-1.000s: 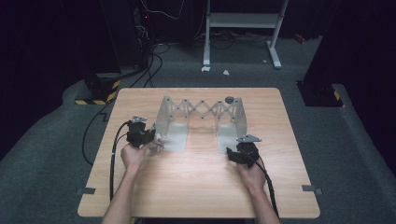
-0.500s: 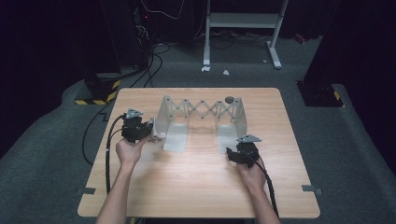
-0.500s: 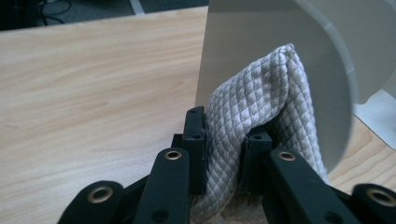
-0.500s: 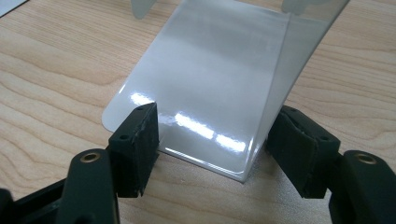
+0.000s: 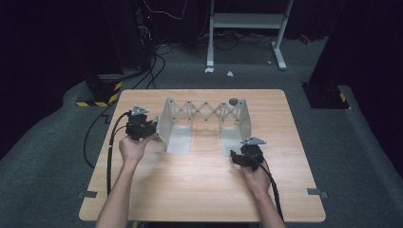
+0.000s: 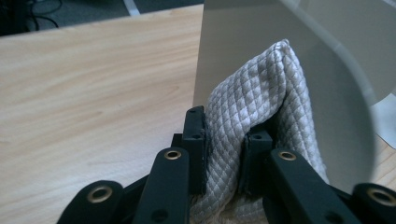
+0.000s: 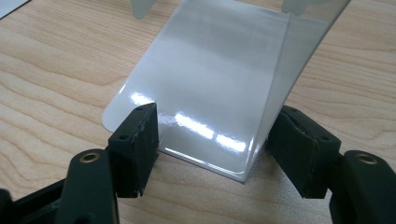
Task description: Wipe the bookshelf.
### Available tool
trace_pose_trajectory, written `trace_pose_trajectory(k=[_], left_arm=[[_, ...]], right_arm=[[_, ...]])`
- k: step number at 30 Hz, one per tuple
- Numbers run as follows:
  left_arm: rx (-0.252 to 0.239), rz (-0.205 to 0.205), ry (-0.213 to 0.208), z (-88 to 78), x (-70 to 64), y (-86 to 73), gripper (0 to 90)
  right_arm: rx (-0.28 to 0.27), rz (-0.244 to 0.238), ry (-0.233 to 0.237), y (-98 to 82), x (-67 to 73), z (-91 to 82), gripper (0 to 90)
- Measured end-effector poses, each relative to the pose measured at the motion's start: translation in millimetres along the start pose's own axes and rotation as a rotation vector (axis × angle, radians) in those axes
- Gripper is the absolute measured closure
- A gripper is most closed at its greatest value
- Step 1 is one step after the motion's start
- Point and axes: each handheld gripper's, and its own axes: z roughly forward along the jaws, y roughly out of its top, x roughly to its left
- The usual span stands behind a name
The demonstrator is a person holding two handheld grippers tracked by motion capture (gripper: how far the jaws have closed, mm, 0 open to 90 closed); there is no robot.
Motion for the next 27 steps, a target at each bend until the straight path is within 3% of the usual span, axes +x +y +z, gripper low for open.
trace_pose_trajectory(k=[8,13,17,24,27], left_arm=[[0.055,-0.047,-0.026,20.7,3.3,-20.2,75.8],[0.084,-0.046,-0.063,30.0,1.5,-27.6,75.8],[0.086,-0.03,-0.082,31.7,0.2,-26.7,75.8],[0.088,-0.037,-0.116,29.7,2.5,-23.0,75.7],[0.096,-0.016,-0.108,29.2,0.1,-17.5,75.6]], right_arm=[[-0.001,0.002,0.001,0.0,0.0,0.0,34.1],[-0.004,0.015,-0.015,-0.3,0.0,-0.7,38.8],[-0.01,0.017,-0.014,-0.7,-1.2,-1.2,43.8],[-0.018,0.03,-0.019,-1.4,-5.8,-2.5,57.3],[-0.022,0.02,-0.02,-1.1,-9.4,-2.5,62.8]])
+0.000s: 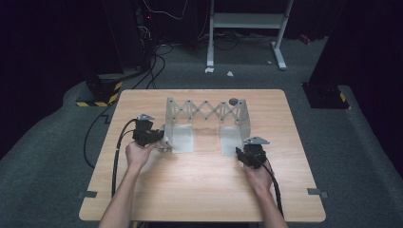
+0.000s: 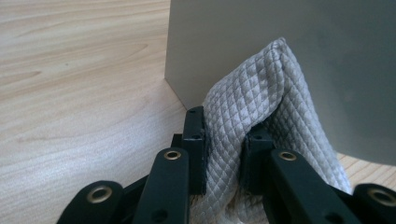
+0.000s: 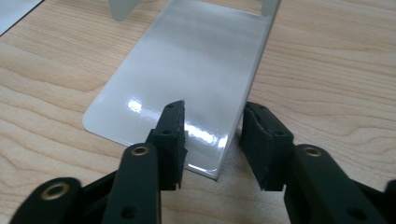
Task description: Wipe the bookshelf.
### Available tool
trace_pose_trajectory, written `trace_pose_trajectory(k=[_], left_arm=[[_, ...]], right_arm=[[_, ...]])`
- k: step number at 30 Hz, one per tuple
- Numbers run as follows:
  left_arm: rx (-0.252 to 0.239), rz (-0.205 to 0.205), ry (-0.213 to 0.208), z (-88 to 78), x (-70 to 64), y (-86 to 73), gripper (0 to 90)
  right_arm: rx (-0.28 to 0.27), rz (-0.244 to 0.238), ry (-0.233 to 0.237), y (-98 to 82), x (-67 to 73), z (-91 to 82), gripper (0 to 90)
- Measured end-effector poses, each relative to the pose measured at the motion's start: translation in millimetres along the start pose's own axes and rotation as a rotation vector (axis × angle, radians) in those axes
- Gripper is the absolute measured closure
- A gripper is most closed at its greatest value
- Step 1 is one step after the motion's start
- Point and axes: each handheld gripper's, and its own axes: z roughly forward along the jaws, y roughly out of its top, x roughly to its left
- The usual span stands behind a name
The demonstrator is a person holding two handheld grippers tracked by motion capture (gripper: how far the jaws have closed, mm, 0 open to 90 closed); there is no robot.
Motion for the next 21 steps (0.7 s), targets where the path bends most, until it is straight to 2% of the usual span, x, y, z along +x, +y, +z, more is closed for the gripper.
trace_pose_trajectory(k=[3,5,9,11,12,16,21], left_arm=[[-0.002,0.017,0.002,-3.0,-3.0,7.4,75.6],[-0.012,0.025,0.005,-7.3,-4.1,14.5,75.7],[-0.049,0.035,0.02,-17.9,-13.1,26.8,75.6],[-0.066,0.068,0.03,-22.3,-19.7,31.6,75.5],[-0.073,0.071,0.03,-23.9,-21.3,33.0,75.4],[-0.135,0.052,0.032,-34.6,-22.9,37.0,75.0],[-0.177,0.033,0.034,-41.0,-22.6,40.2,74.8]], right_arm=[[-0.004,-0.012,-0.011,-1.1,-1.9,-1.5,72.0],[-0.003,-0.002,0.0,-1.4,-5.1,-1.8,75.6],[-0.004,-0.008,-0.009,-1.2,-5.7,-1.7,79.6],[-0.004,-0.018,-0.019,-1.1,-4.8,-1.7,80.3],[-0.006,-0.032,-0.03,-1.2,-3.5,-1.7,80.2],[-0.005,-0.033,-0.036,-0.9,-1.5,-1.4,80.1],[-0.005,-0.03,-0.034,-0.9,-1.4,-1.3,80.2]])
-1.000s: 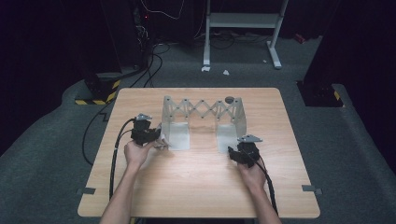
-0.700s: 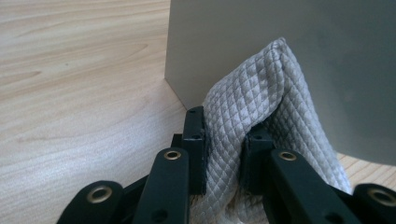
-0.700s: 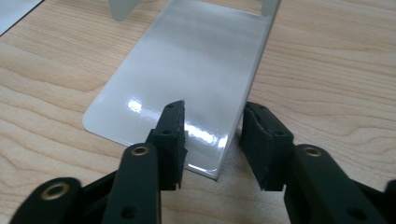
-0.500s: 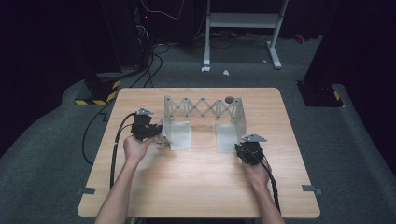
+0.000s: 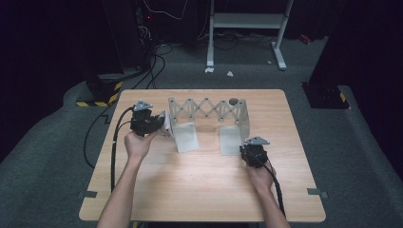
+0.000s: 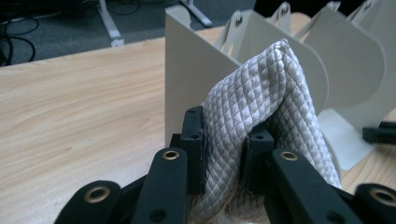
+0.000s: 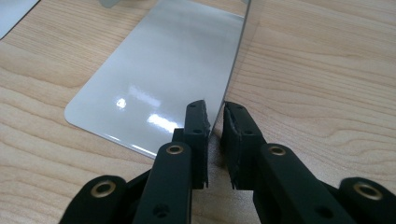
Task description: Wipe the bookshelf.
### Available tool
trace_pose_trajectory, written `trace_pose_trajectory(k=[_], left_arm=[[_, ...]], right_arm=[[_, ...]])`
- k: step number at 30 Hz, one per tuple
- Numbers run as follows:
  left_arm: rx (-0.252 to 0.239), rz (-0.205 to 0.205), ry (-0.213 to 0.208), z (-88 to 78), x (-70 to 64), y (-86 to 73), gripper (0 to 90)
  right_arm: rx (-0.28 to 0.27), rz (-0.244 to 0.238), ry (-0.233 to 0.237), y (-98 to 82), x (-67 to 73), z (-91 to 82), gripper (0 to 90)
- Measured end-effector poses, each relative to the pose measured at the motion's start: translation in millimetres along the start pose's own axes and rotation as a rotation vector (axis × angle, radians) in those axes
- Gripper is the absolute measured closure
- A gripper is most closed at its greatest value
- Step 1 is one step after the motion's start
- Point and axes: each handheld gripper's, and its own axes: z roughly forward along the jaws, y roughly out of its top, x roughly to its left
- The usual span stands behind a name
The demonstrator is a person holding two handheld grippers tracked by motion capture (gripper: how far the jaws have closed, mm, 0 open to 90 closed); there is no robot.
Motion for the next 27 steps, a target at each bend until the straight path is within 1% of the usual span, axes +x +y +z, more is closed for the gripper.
trace_pose_trajectory(k=[5,8,12,13,16,18,20,21,23,25,27], left_arm=[[-0.014,0.005,0.021,-1.4,-4.9,6.3,74.7],[-0.01,0.01,0.023,-2.9,-4.9,5.8,74.6],[-0.038,0.011,0.013,-9.9,-6.0,8.6,74.6],[-0.036,0.015,0.013,-11.0,-5.8,10.8,74.6],[-0.027,0.03,0.036,-7.5,-7.9,14.0,74.6],[-0.024,0.058,0.066,-3.5,-11.5,11.8,74.7],[-0.031,0.039,0.061,-0.1,-10.5,7.4,74.8],[-0.021,0.028,0.058,1.5,-8.5,5.4,74.8],[0.011,0.027,0.065,8.2,-6.3,1.7,74.8],[0.03,0.014,0.067,15.1,-3.7,-1.2,74.8],[0.033,0.0,0.063,20.2,-0.9,-4.8,74.8]], right_arm=[[-0.001,0.0,0.001,-0.1,0.4,-0.1,80.1],[-0.001,0.003,0.005,-0.2,0.5,-0.2,80.0],[0.0,0.008,0.015,-0.1,0.2,0.0,79.8],[0.0,0.008,0.017,-0.1,0.2,0.0,79.8],[0.001,0.011,0.024,0.0,-0.5,0.1,79.7],[0.001,0.011,0.026,0.1,-0.5,0.2,79.7],[0.0,0.009,0.024,0.0,-0.1,0.1,79.6],[-0.001,0.004,0.023,0.1,0.0,0.2,79.5],[0.0,0.003,0.026,0.1,0.3,0.1,79.4],[0.0,0.002,0.031,0.1,0.1,0.2,79.2],[0.0,0.001,0.032,0.1,0.3,0.1,79.1]])
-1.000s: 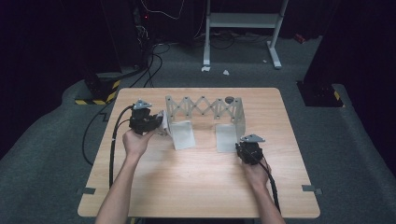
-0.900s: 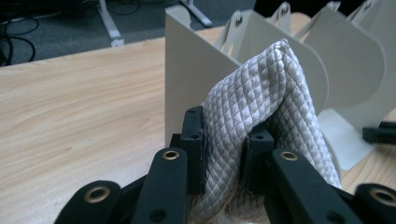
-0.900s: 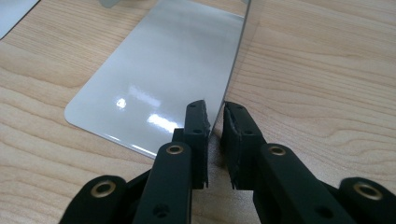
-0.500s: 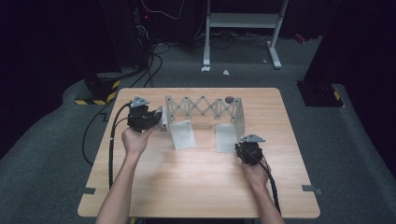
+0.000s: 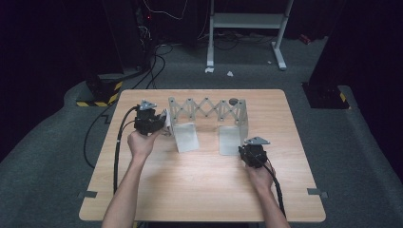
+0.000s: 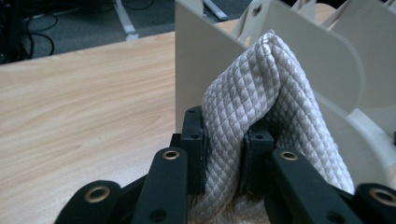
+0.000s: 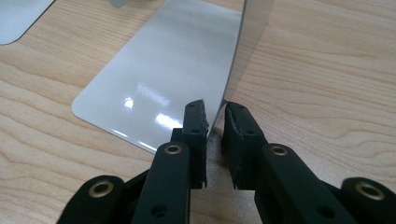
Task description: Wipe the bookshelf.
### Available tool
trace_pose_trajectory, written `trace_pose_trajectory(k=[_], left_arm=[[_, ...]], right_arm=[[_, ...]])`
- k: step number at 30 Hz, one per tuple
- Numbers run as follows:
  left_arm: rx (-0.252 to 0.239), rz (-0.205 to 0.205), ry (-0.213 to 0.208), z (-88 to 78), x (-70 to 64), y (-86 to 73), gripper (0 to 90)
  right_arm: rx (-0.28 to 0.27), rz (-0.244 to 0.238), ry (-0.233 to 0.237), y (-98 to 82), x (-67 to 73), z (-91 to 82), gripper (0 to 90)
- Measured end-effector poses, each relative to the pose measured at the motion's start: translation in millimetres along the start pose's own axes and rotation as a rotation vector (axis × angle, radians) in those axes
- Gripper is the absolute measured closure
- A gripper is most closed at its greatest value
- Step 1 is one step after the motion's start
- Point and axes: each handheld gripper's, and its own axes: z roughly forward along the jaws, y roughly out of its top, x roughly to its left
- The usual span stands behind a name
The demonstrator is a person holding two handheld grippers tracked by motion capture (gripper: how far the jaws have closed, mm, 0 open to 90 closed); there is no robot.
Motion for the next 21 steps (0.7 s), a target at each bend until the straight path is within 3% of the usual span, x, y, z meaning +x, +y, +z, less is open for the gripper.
trace_pose_trajectory(k=[4,10,13,21], left_arm=[[0.044,-0.011,-0.008,13.1,5.0,-12.2,74.8],[0.06,-0.039,0.017,33.9,3.4,-37.7,74.9],[0.097,-0.041,0.019,42.7,4.2,-47.3,74.9],[0.13,-0.038,0.024,55.9,7.9,-51.0,75.1]], right_arm=[[0.0,-0.001,0.0,0.0,0.2,0.0,79.2],[-0.001,-0.006,-0.004,-0.2,0.7,-0.2,79.1],[0.0,-0.011,-0.009,-0.4,1.4,-0.5,79.2],[-0.001,-0.019,-0.013,-1.3,2.6,-1.6,79.3]])
